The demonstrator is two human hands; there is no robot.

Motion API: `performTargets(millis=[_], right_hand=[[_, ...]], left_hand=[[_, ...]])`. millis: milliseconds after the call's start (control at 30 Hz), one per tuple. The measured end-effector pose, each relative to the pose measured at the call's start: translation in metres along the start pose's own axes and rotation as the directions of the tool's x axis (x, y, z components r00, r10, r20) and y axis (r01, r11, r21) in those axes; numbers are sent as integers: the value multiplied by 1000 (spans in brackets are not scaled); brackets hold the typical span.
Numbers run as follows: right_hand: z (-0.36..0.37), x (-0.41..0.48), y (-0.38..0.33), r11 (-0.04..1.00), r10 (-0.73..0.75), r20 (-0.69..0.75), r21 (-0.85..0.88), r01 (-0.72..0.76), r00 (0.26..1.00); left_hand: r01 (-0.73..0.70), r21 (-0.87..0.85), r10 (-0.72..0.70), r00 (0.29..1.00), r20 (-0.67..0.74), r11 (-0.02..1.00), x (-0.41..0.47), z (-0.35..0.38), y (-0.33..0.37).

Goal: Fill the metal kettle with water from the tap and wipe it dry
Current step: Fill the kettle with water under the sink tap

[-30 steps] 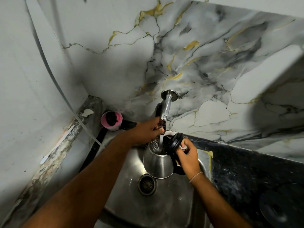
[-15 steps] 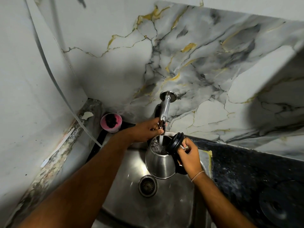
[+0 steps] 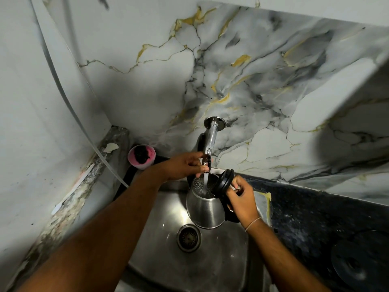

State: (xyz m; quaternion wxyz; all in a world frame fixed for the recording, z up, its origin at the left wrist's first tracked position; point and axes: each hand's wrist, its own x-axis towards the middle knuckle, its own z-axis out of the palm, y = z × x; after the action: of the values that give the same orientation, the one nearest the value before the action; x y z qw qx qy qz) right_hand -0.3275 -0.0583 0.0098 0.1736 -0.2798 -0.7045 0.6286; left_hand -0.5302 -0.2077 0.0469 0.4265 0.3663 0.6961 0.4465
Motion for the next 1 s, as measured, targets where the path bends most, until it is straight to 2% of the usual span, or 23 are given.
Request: performTargets(millis=[333,400,533,633,733,867,1000], right_hand=[[-2,2,0,1000,-20,19,-1,20,1000],[-2,2,0,1000,-16,22,3,16,1000],[-2,1,-2,1000,-21,15,-3,21,1000],[-1,0,-1,1000,-16,10,13,16,1000],[-2,0,-1,1000,-20,7,-5,20,1000],[-4,-2,-2,1000,-21,-4,-6,21,1000],[-15,-16,-3,999,-9,-39,47,11,999]], left_hand=[[-1,-22,0,998,-66,1000,0,1,-4],[14,-32,-18,994,-105,999,0,2,-3],[68,76,-47,965,-257,995,1,8,3],[140,135,-66,893,-445,981,1,21,14],[259,299,-37,808,-587,918,-1,39,27],[347,351,-9,722,-692,870,-1,59,27],[363,370,53,649,-759,855,-11,81,25]])
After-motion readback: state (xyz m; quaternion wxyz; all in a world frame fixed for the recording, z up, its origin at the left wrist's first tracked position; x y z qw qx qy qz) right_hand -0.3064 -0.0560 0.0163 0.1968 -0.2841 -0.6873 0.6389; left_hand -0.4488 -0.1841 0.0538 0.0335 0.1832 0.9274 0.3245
